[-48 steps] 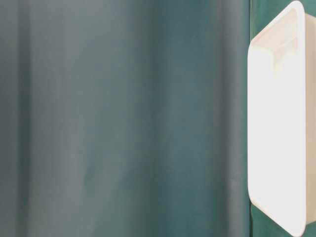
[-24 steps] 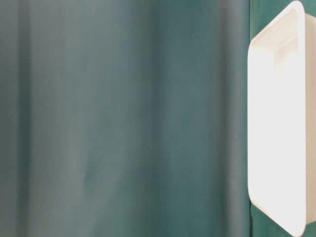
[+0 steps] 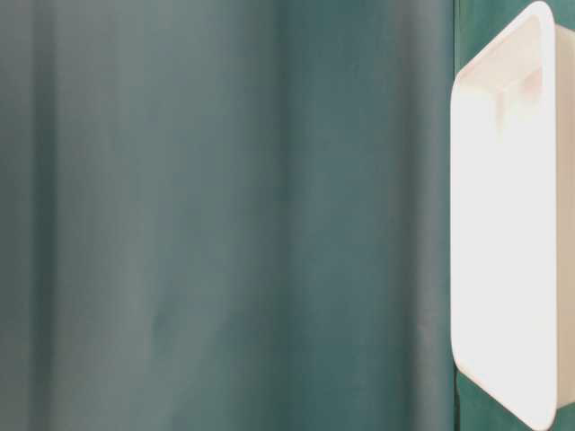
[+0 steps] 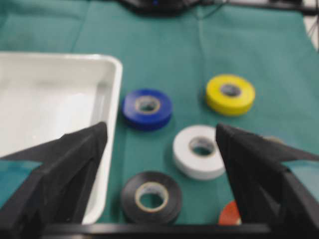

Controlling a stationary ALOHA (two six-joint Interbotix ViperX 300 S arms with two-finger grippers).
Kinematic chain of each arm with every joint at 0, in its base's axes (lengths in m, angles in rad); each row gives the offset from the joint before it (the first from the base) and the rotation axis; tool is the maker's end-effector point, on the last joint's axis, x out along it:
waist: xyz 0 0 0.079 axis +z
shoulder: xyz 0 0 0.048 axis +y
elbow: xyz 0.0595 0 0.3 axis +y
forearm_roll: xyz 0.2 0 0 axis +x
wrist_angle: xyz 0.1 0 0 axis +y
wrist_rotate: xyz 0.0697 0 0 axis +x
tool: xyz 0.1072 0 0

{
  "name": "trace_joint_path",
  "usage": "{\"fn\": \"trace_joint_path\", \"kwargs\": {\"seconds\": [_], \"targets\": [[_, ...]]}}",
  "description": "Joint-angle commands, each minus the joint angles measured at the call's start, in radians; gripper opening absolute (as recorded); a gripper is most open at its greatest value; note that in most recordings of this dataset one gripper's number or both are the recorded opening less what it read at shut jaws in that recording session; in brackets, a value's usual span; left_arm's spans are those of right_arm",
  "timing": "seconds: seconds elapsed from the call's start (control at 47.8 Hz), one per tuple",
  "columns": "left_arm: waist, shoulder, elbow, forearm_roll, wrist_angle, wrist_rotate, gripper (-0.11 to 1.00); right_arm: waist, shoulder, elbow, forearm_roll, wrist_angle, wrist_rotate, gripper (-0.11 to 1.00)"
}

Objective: Put the tape alternately from left to right into the white case.
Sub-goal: 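Raise both grippers from rest and open them over the table, then move the right gripper over the blue tape roll and lower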

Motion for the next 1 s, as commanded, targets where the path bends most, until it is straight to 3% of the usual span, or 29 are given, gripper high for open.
{"fn": "trace_joint_path", "kwargs": {"seconds": [0.0,0.23,0.627,0.983], "targets": [[-0.002,0.026,-0.037,-0.002,0.008,0.0,0.82,0.0,0.011,-0.032,0.003,0.006,0.003,0.73],[-0.002,0.074,-0.066,-0.003,0.077,-0.003,0.82,-0.002,0.061,-0.092,0.003,0.13,0.063,0.73],[-0.002,0.199,-0.186,-0.003,0.38,-0.092,0.82,-0.002,0.239,-0.221,0.002,0.281,0.094,0.73],[-0.002,0.359,-0.267,-0.003,0.44,-0.089,0.82,-0.002,0.425,-0.353,0.0,0.414,0.094,0.73]]}}
